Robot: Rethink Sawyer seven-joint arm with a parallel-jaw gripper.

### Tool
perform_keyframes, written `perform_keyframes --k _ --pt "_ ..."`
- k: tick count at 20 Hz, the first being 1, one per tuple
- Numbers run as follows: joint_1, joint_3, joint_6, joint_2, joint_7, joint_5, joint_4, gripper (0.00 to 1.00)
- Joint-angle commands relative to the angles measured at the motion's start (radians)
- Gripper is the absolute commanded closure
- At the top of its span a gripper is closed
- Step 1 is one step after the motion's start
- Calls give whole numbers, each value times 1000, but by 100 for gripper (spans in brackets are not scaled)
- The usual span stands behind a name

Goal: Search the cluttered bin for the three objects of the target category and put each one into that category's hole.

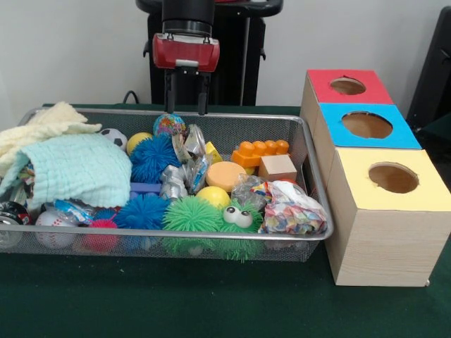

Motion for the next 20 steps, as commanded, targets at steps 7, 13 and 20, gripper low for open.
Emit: perform_keyframes --k 7,13,20 --pt "-65 227 223 -90 165 23 -116 0" --pt "-122 335 356 -114 128 58 -196 0" --pt "-167 403 475 -156 94 71 -225 0"
